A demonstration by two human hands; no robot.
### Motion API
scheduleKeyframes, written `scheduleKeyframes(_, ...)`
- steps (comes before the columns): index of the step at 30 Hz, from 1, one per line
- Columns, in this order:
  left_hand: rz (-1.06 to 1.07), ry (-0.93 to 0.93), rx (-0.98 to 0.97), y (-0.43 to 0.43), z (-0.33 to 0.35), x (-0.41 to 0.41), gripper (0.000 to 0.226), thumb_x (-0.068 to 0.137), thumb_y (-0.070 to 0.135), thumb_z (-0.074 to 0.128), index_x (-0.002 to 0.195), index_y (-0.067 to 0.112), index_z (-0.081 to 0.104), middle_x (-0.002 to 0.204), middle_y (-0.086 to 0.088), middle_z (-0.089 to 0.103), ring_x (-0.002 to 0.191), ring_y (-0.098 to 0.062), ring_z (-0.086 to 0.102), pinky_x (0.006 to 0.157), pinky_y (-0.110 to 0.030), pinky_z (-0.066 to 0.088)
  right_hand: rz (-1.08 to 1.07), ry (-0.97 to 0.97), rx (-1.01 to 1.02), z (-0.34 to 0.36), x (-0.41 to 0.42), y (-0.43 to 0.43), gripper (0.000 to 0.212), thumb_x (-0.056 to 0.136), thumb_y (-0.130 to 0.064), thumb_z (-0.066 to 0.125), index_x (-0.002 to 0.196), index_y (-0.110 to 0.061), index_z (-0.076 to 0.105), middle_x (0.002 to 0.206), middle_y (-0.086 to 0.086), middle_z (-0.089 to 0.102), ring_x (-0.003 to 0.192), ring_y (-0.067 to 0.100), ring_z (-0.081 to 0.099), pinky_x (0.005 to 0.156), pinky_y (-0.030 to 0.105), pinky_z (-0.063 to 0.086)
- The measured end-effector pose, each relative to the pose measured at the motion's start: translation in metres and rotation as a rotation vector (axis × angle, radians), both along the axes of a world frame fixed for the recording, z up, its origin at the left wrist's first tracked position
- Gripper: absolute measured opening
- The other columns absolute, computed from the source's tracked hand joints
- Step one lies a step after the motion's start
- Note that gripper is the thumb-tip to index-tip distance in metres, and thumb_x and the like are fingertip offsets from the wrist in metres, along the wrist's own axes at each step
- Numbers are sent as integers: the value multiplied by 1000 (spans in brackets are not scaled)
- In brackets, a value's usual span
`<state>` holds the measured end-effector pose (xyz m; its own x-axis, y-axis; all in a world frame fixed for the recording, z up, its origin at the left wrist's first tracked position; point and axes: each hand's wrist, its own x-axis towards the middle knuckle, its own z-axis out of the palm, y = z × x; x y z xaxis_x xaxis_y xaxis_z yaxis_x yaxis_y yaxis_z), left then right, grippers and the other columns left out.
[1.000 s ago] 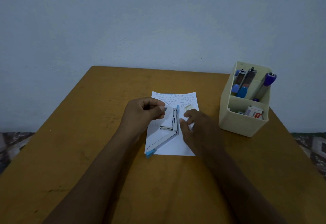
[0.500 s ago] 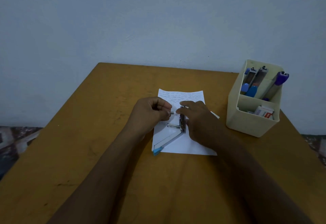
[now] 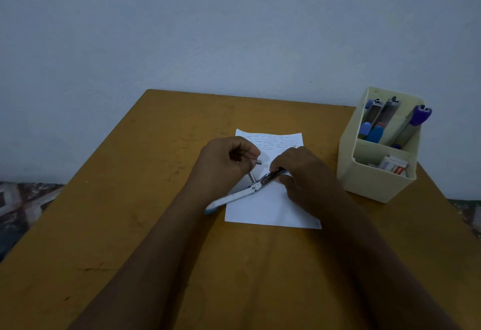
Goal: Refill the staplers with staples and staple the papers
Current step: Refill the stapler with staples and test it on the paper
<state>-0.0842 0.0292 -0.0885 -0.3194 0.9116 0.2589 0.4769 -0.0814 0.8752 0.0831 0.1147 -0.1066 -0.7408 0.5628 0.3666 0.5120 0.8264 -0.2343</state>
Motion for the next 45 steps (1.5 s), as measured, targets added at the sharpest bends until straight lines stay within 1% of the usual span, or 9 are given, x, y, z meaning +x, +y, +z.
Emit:
scheduleKeyframes(6,-25,190,16,0,-2,5,23,83,3,68,86,25,69,82,15,67,80,4,62,73,-7,48,-27,48,75,2,-2,-5,17,69,-5,76,82,-13,68,87,6,67,81,25,58,72,33,46)
scheduleKeyframes(11,-22,290,29,-2,-1,7,15,82,6,71,92,17,73,80,17,62,76,4,58,70,3,36,-79,82,17,-1,-3,-8,12,76,-10,71,83,-14,63,90,6,68,84,25,59,74,37,49)
scheduleKeyframes(15,-23,285,14,-3,-1,7,16,81,6,72,92,18,73,80,24,59,76,9,56,71,3,36,-128,108,41,-3,-2,-9,15,75,-14,72,82,-14,59,80,4,64,73,22,54,62,33,45)
scheduleKeyframes(19,-31,287,20,-2,-2,7,18,80,4,72,91,19,72,84,15,65,78,4,59,73,3,36,-183,155,52,-2,-2,-12,17,76,-15,73,83,-12,58,77,5,62,67,22,53,57,31,41)
scheduleKeyframes(28,-40,273,14,0,-5,8,18,80,6,73,87,22,70,87,8,70,78,3,59,72,3,36,-195,163,64,-2,-2,-13,22,72,-16,78,81,-8,59,73,9,63,61,22,52,52,24,32)
scheduleKeyframes(33,-38,263,8,1,-8,10,18,78,4,73,89,19,72,87,6,70,80,-4,60,71,0,39,-201,147,32,-5,-4,-14,23,73,-18,77,81,-11,57,76,7,65,62,17,48,55,26,35)
scheduleKeyframes(37,-29,279,-6,1,-10,10,17,80,5,73,91,19,72,87,8,69,80,-6,61,72,1,38,-196,126,-7,-5,-4,-13,24,76,-21,75,79,-14,53,76,7,65,62,13,42,50,19,27)
scheduleKeyframes(40,-8,297,-31,0,-10,10,19,79,7,74,95,18,72,89,12,66,82,-4,60,72,3,36,-191,101,-48,-2,-4,-14,24,80,-24,72,80,-18,48,82,6,65,65,13,44,52,13,23)
scheduleKeyframes(45,-18,319,-68,1,-10,5,24,77,5,74,98,16,70,93,6,67,85,-9,62,74,-5,41,-229,84,-42,-8,-2,-9,26,75,-33,74,83,-17,56,83,1,62,73,16,49,58,28,35)
